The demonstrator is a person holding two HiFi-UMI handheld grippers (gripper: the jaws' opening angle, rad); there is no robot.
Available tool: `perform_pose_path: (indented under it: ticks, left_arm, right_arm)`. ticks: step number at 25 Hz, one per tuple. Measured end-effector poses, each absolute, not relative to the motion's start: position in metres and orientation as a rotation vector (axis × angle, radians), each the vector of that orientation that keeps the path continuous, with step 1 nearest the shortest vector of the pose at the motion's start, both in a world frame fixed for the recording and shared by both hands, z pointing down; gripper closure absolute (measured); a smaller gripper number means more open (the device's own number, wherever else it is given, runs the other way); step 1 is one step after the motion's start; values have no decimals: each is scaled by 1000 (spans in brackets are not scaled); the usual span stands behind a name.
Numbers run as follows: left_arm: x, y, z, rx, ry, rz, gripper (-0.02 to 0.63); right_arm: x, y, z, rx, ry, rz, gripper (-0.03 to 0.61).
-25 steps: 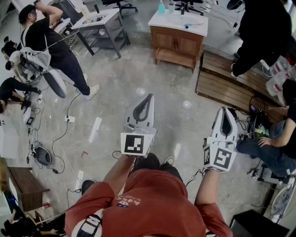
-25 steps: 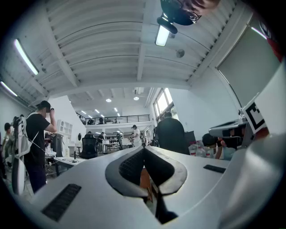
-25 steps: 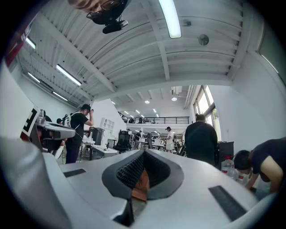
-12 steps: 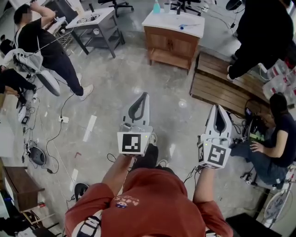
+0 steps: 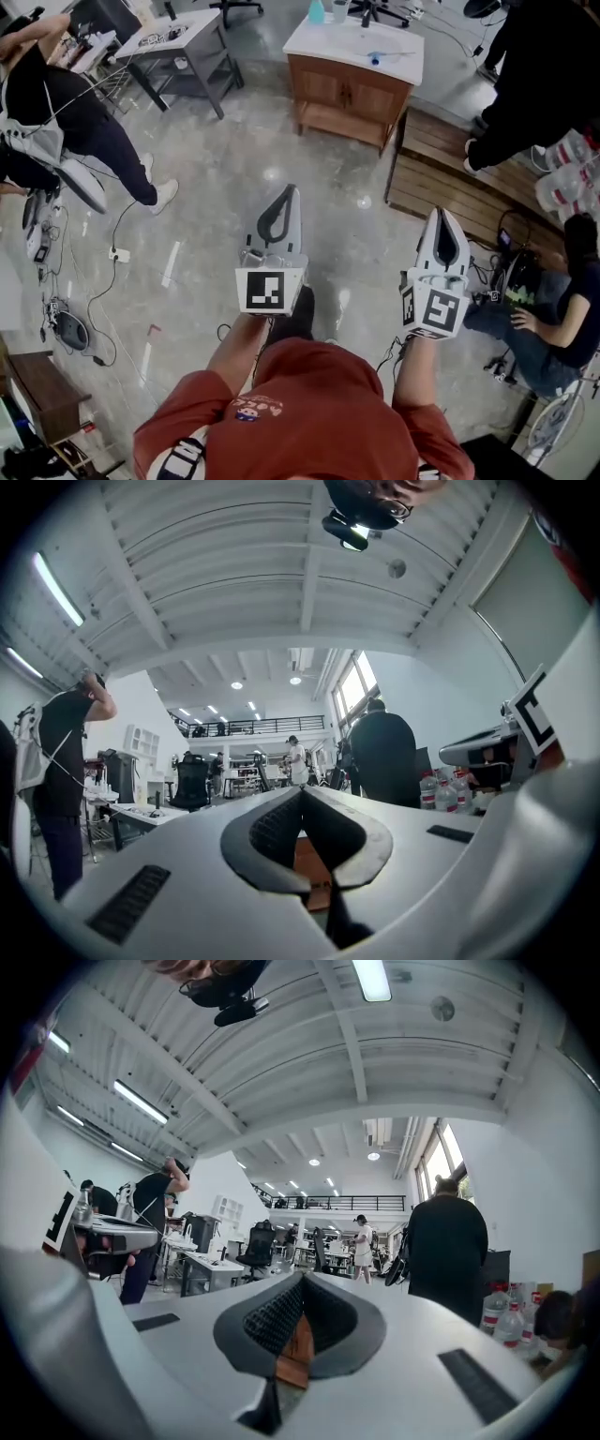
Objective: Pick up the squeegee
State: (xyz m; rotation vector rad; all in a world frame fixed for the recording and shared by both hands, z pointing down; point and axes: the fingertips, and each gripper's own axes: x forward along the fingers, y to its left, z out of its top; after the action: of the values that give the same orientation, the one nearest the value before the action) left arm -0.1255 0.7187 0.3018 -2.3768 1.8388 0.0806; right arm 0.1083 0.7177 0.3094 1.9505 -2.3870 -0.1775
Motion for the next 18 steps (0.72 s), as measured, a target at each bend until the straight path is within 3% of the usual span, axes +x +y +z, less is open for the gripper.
perform_pose_path:
  ticks: [18]
  left_arm:
    - [-255,421,315,-2443,1823,39,597]
  right_arm:
    - [-17,421,315,1963,-2294,-105,571]
